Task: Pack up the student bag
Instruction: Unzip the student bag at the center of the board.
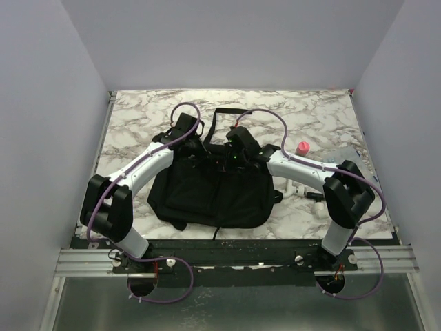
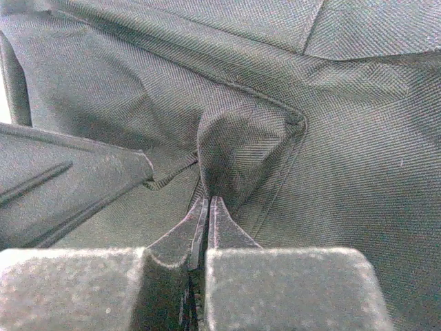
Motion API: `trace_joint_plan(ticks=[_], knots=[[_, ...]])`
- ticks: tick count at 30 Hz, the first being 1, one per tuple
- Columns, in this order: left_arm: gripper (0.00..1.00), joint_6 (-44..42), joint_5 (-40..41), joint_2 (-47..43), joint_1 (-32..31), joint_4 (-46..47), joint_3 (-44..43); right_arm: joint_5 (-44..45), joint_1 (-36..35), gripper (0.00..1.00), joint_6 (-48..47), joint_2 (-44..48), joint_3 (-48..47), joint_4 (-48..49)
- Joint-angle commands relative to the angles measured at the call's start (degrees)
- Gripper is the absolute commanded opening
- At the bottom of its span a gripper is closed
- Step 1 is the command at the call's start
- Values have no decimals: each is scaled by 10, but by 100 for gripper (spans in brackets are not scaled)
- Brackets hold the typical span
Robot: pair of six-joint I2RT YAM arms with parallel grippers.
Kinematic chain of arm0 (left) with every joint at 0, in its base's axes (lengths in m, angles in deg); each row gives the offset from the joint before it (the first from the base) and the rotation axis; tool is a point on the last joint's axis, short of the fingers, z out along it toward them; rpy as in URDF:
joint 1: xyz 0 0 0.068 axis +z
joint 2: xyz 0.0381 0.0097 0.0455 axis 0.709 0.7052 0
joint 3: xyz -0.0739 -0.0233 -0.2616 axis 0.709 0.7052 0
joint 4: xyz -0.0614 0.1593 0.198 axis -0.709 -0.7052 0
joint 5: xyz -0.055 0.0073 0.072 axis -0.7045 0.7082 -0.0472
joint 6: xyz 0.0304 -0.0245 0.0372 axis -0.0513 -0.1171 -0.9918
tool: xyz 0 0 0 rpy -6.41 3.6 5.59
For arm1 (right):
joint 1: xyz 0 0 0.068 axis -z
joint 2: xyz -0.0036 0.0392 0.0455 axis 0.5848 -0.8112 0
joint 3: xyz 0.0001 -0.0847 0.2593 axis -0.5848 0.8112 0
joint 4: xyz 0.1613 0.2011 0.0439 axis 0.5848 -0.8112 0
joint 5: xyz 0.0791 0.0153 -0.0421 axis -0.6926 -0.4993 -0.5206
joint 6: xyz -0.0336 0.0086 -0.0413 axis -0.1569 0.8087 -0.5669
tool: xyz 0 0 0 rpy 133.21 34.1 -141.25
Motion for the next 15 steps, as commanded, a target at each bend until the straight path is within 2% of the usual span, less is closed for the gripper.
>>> trace_joint_plan(ticks=[1,5,8,15], knots=[[0,12,-7,-26,-5,-11,23,70,2,0,-6,-9,-34,-45],[0,17,-15,-37,-11,-25,44,73,5,0,-14,8,-23,-24],[0,27,-27,-62,-23,-25,73,42,18,0,4,18,0,17],[0,63,-30,-159,-78,-22,165,58,30,0,21,8,2,52]])
